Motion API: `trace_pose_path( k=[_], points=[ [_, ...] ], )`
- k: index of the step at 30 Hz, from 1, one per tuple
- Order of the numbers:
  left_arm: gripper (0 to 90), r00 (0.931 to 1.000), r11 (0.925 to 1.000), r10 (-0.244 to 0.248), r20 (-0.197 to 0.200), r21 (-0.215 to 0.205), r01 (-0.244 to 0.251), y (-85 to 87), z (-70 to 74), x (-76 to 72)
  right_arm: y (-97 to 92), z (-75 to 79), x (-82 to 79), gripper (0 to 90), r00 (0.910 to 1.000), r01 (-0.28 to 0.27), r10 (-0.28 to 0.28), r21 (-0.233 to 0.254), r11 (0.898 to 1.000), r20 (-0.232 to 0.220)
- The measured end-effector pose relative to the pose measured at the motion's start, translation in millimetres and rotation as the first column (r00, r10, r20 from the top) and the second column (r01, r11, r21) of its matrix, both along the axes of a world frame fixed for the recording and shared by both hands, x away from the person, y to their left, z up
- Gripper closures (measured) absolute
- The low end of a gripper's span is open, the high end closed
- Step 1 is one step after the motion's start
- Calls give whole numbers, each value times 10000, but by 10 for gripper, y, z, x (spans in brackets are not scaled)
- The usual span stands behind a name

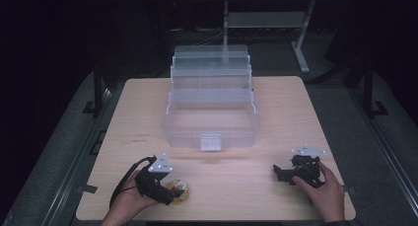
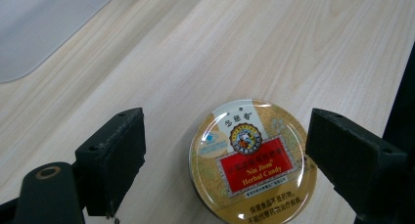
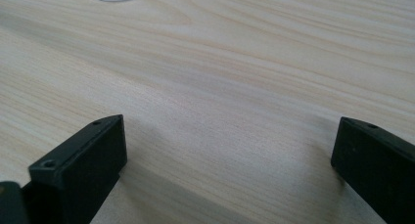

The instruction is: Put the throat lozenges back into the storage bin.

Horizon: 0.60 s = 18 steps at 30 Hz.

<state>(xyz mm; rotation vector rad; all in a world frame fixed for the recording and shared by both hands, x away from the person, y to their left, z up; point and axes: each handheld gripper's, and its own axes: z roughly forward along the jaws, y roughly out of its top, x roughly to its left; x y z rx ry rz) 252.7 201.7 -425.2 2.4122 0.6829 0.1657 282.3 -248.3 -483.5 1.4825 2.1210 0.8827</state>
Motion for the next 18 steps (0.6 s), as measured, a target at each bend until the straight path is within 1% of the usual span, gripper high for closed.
trace_pose_path(
  k=[6,10,11,18],
  points=[
    [144,9990,9986,-424,-167,302,429,-67,-4,18,0,0,0,0,10000,2,-2,5,10000,-3],
    [144,9977,9972,-580,-339,443,594,-117,-19,13,0,0,0,0,10000,-1,1,1,10000,1],
    [143,9972,9963,-644,-370,555,664,-128,-25,15,0,0,0,0,10000,-1,1,0,10000,1],
    [142,9947,9916,-859,-564,918,908,-180,-59,15,0,0,0,0,10000,-2,2,0,10000,3]
  ],
)
